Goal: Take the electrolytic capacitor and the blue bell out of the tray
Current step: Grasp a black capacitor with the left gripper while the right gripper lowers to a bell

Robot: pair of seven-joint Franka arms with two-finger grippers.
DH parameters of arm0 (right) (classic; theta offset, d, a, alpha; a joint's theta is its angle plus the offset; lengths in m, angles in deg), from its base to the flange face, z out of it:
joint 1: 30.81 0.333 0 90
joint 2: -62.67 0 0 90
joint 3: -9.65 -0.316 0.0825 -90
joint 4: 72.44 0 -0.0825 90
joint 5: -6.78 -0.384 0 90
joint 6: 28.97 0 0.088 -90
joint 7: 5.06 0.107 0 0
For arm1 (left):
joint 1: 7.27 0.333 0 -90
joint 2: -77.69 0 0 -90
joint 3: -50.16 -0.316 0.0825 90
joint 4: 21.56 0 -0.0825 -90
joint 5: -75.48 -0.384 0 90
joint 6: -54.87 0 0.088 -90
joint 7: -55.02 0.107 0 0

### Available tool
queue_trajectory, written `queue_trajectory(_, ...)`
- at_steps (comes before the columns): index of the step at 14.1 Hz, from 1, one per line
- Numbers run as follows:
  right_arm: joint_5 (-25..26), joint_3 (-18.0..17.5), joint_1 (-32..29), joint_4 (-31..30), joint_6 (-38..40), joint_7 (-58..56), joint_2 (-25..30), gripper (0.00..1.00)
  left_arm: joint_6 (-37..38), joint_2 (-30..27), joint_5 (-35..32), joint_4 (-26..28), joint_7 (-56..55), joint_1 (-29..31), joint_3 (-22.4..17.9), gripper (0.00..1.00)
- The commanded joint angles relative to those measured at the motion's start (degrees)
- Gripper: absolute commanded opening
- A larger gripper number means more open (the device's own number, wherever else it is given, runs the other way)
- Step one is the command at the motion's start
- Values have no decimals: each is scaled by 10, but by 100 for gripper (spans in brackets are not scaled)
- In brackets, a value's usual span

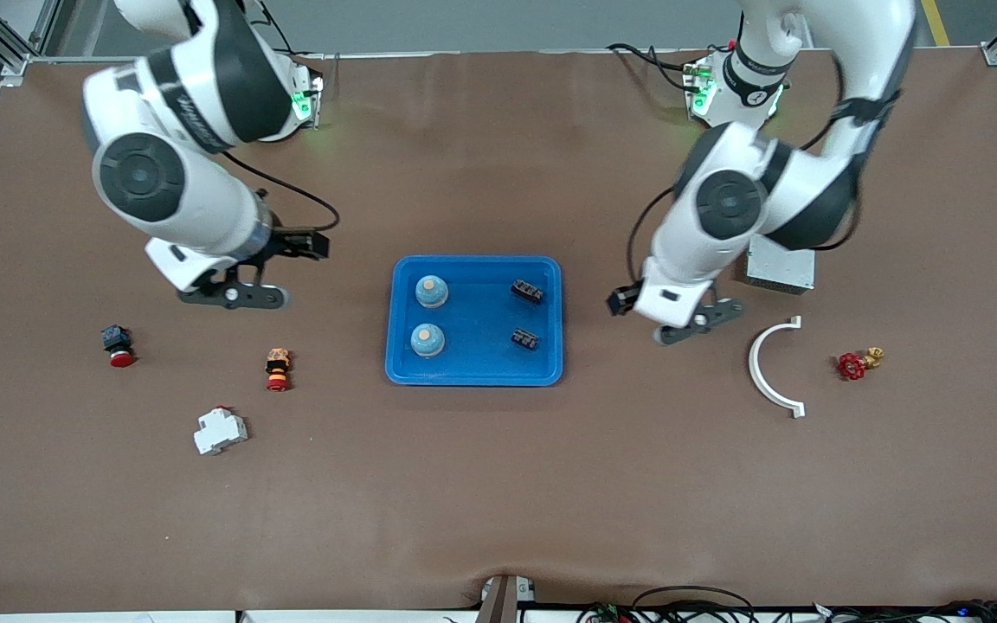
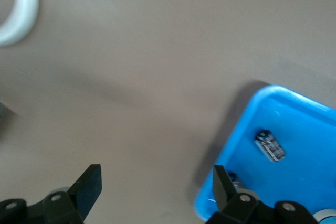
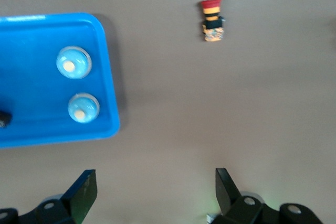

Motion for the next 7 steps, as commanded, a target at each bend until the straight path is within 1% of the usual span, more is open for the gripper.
queue_trajectory(1,-5,4,33,-70,-90,69,10,100,-51,47,-11,-9,-122,-38,0,90)
queue_trajectory(3,-5,4,53,-135,-177,74,16,100,-74,78,-11,-13,-205,-66,-1,82)
queue_trajectory(4,-6,3,62,-155,-208,81,16,100,-87,90,-11,-13,-234,-72,-1,76)
queue_trajectory(5,-6,3,71,-173,-234,97,16,100,-100,104,-11,-13,-258,-80,-1,74)
queue_trajectory(6,-7,3,79,-196,-268,113,17,100,-120,117,-10,-13,-289,-91,-1,68)
queue_trajectory(7,-11,3,89,-218,-303,126,18,100,-143,129,-11,-16,-331,-99,-1,67)
